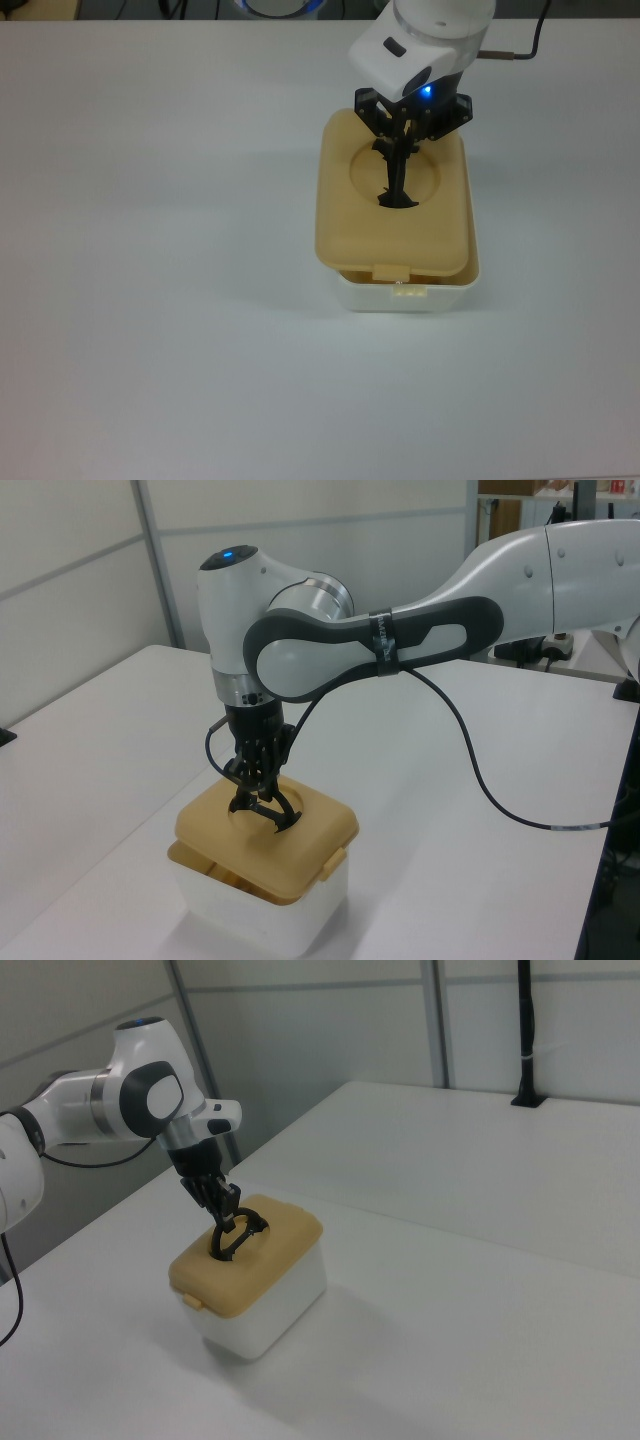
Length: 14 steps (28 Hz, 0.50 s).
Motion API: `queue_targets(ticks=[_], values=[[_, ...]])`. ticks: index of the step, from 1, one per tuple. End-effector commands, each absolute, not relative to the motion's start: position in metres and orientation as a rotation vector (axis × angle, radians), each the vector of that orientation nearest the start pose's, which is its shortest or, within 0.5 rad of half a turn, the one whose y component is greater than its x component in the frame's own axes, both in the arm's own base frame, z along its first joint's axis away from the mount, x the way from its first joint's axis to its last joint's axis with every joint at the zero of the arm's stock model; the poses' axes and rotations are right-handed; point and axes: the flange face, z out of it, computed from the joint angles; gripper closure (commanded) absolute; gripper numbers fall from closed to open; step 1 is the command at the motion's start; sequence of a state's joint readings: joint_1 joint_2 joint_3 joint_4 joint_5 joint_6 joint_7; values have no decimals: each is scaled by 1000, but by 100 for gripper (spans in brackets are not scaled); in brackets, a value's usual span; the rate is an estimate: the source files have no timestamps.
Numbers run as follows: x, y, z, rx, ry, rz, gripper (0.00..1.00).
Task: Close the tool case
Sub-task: 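Lower the lid onto the rim of the white box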
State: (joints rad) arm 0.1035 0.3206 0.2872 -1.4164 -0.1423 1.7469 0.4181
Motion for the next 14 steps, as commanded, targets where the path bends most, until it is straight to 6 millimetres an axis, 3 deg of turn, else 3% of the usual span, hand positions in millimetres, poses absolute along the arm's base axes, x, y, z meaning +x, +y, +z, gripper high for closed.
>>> queue_targets(ticks=[1,14], values=[[627,223,522,-3217,85,-115,0],[626,227,523,-3227,70,-124,0]])
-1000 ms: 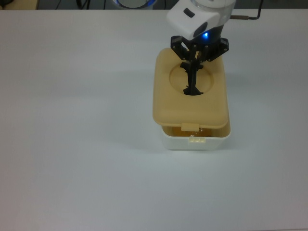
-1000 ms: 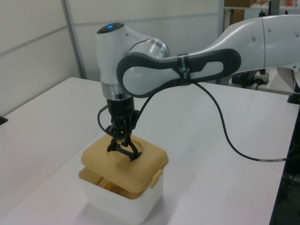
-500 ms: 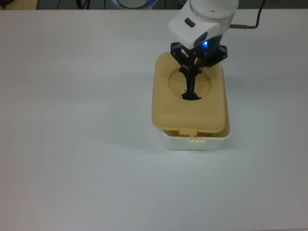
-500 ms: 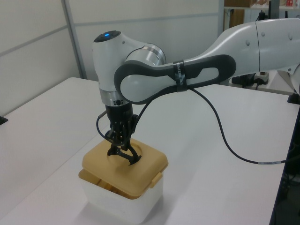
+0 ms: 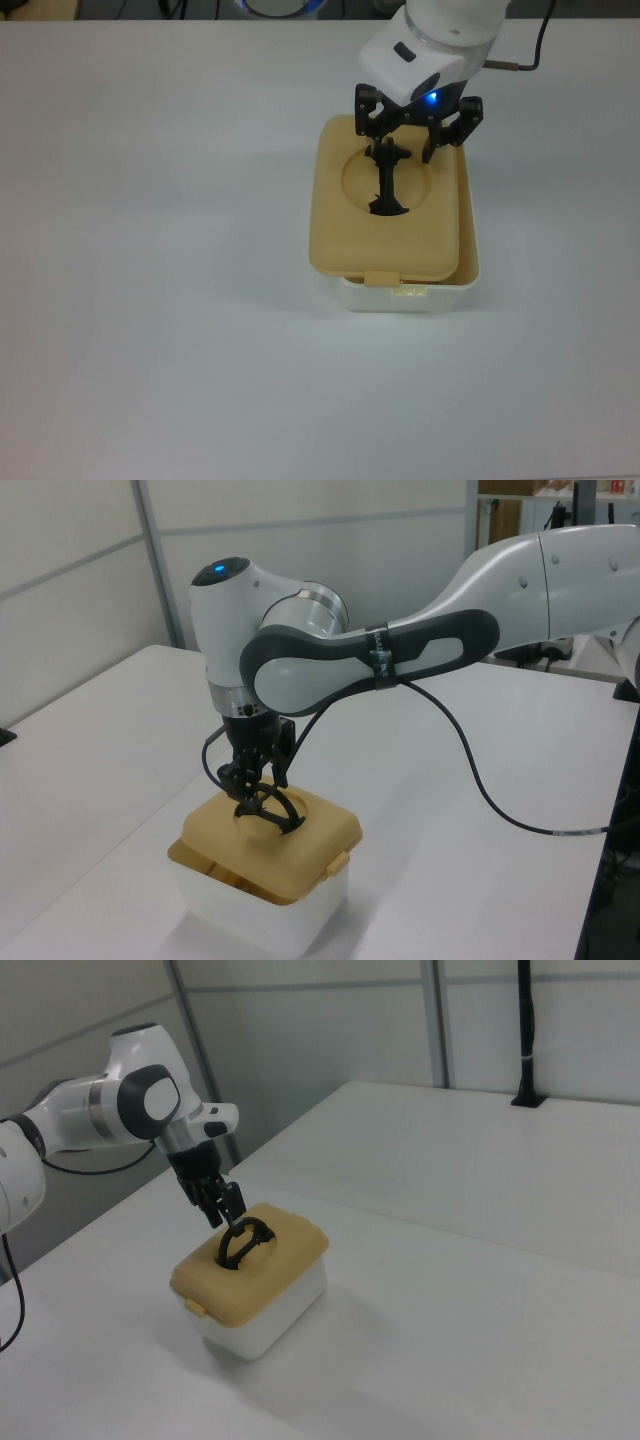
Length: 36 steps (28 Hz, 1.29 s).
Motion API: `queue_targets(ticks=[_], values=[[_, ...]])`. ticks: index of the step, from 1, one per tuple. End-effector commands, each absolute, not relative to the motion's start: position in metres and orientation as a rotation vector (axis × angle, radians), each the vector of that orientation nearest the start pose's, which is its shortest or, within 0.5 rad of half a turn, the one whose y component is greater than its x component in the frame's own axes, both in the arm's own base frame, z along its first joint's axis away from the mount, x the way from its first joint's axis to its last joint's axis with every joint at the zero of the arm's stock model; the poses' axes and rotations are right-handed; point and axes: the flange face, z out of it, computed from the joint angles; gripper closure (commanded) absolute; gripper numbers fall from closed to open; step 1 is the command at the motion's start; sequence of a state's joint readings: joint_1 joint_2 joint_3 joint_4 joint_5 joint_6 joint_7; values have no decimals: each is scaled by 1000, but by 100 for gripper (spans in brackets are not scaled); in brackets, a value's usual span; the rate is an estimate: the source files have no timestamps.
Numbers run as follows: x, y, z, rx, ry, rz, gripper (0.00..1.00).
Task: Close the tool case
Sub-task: 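Lower the lid onto the rim of the white box, then open the gripper and raise it off the handle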
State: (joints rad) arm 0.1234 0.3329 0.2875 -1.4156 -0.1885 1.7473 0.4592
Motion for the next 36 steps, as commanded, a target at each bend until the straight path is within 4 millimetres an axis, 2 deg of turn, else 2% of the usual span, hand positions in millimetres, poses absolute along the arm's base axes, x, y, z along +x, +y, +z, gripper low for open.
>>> queue_targets(ticks=[1,5,10,19,30,31,35,36], values=[[626,227,523,-3227,70,-124,0],[623,235,523,-3228,50,-126,0],[622,234,525,-3233,47,-127,0],[617,220,547,-3223,38,-149,0],[607,154,571,-3232,18,24,0],[605,142,575,-3238,25,46,0],[604,116,581,-3250,44,75,0],[604,103,583,-3249,49,77,0]])
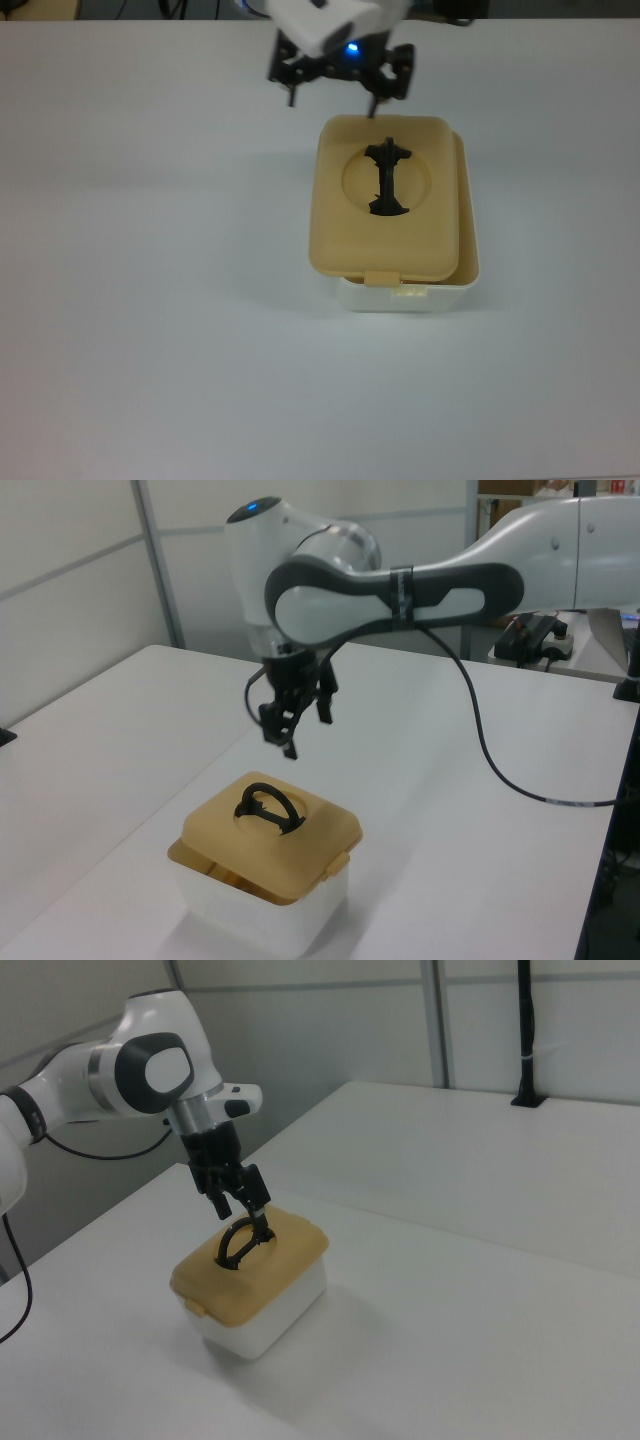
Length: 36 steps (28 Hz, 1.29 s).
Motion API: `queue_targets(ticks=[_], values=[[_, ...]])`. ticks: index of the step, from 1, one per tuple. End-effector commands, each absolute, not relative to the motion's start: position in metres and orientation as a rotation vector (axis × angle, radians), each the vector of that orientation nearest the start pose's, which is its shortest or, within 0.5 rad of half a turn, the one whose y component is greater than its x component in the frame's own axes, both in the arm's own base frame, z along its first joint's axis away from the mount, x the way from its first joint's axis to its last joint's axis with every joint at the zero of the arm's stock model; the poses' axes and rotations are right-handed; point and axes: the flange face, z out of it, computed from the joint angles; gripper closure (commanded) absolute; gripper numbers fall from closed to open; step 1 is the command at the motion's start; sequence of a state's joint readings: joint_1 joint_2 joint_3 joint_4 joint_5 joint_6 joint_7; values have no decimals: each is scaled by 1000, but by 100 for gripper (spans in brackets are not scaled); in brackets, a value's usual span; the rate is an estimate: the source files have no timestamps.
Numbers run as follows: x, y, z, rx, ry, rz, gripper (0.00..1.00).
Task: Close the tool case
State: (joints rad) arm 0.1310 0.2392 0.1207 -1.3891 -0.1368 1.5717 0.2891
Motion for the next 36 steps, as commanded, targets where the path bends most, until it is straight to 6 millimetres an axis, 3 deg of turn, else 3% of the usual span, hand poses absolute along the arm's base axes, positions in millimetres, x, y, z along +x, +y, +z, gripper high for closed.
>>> queue_targets(ticks=[1,6,17,23,36], values=[[605,97,583,-3248,51,79,0],[610,57,582,-3246,94,94,0],[612,-9,582,-3263,144,115,0],[614,-24,580,-3275,163,110,0],[614,-30,580,-3289,171,106,0]])
